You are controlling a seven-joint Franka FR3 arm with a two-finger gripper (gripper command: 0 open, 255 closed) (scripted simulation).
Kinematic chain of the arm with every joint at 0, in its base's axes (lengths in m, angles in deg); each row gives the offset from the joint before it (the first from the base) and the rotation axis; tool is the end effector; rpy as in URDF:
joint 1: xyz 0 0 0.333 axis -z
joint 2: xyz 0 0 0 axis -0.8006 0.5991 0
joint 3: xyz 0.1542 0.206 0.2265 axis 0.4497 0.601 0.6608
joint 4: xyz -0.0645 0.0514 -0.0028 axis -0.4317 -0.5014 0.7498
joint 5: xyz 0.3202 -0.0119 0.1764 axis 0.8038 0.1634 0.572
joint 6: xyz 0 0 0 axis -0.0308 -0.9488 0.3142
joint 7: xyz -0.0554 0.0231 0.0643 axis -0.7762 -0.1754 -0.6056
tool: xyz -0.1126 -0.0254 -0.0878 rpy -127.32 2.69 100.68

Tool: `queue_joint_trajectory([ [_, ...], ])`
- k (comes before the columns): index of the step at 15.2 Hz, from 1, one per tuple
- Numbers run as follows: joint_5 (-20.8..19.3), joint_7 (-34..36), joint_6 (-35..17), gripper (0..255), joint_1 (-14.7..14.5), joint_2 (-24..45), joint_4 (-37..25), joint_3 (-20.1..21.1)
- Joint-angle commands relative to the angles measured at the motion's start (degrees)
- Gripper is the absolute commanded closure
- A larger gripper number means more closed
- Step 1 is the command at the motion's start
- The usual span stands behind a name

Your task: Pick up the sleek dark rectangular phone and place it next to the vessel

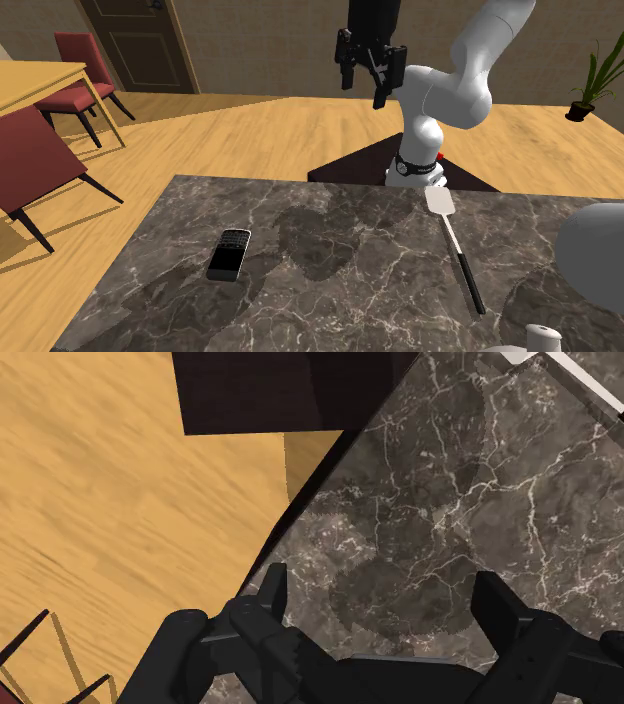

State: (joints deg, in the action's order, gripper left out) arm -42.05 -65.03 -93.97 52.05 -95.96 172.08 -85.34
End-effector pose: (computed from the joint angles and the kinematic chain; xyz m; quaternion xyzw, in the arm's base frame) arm 0.2492 0.0206 0.5527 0.9997 -0.0226 -0.0024 0.0002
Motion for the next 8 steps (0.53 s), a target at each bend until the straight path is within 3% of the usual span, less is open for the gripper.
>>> queue_joint_trajectory([
  [1,0.0,0.0,0.0,0,0.0,0.0,0.0,0.0],
  [8,-2.8,-11.9,-12.4,0,-1.7,12.7,-0.5,-4.7],
])
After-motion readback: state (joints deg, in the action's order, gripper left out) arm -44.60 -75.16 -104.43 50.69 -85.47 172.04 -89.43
